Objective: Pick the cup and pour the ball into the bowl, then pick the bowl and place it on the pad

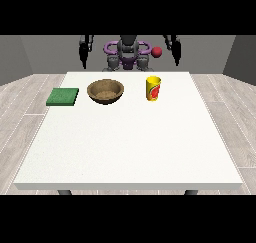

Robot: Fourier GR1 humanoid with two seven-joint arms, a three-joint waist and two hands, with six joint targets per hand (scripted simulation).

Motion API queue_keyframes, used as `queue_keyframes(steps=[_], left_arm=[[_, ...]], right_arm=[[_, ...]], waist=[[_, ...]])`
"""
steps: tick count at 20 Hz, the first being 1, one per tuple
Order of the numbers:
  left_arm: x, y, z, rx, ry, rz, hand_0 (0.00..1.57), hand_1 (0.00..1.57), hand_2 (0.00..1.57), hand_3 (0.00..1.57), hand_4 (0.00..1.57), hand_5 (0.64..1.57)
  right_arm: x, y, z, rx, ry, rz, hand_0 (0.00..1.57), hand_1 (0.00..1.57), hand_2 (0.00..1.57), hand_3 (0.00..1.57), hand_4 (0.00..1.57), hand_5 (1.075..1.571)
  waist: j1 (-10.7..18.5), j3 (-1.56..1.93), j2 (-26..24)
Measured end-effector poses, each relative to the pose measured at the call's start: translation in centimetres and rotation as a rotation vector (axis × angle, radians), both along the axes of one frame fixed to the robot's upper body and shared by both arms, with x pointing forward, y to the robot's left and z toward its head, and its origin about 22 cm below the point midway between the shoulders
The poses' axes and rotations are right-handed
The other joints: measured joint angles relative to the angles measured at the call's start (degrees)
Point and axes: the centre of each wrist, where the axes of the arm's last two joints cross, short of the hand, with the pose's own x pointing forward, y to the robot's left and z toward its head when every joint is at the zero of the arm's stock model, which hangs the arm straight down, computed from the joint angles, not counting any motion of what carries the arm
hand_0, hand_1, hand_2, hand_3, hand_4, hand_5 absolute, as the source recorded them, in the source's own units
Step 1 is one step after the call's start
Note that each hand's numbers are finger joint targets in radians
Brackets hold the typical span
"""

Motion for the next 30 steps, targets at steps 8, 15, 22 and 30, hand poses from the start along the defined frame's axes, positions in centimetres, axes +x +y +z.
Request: queue_keyframes(steps=[8,15,22,30], left_arm=[[-0.2,-0.7,2.1,-0.086,0.045,0.019,0.0,0.0,0.0,0.0,0.64,1.563],[-0.7,-3.4,5.4,-0.225,0.154,0.055,0.0,0.0,0.0,0.0,0.58,1.56],[1.2,-5.2,8.8,-0.208,-0.027,0.049,0.0,0.0,0.0,0.0,0.59,1.55],[3.9,-4.5,7.8,-0.138,-0.267,0.05,0.0,0.0,0.0,0.0,0.55,1.496]], right_arm=[[-0.6,-0.3,2.1,0.059,0.038,-0.023,0.0,0.0,0.0,0.0,0.86,1.534],[-1.9,0.2,5.9,0.175,0.133,-0.057,0.0,0.0,0.0,0.0,0.79,1.548],[-0.9,-0.2,9.8,0.187,-0.038,-0.047,0.0,0.0,0.0,0.0,0.72,1.546],[1.1,0.5,9.6,0.199,-0.249,0.011,0.0,0.0,0.0,0.0,0.69,1.547]], waist=[[-1.82,0.13,-15.0],[-4.16,0.26,-20.33],[-5.4,0.27,-9.06],[-6.56,0.27,7.0]])
